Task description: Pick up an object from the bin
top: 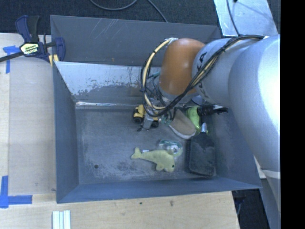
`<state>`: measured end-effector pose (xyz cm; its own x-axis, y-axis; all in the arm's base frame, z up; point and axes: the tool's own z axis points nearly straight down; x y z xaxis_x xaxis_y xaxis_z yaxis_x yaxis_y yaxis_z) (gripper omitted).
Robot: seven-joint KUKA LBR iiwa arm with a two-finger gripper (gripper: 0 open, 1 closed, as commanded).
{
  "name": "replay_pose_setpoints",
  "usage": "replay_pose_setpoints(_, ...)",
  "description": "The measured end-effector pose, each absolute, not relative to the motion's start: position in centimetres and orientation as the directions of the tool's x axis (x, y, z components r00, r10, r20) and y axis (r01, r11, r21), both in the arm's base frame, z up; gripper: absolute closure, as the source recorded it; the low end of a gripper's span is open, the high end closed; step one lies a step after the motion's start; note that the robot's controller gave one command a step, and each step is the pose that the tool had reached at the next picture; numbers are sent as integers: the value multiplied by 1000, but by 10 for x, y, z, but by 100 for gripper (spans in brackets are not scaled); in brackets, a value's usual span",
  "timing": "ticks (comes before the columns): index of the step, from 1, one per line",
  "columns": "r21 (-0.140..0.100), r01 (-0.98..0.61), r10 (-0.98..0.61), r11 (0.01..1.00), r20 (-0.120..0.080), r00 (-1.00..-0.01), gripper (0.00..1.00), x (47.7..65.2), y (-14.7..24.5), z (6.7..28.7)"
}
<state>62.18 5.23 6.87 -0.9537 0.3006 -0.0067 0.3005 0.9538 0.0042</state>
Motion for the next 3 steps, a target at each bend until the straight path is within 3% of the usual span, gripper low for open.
replay_pose_setpoints(1,1,301,301,954,1,-954,100,620,52,90)
replay_pose_setpoints(3,5,301,301,954,-10,-954,100,623,52,133)
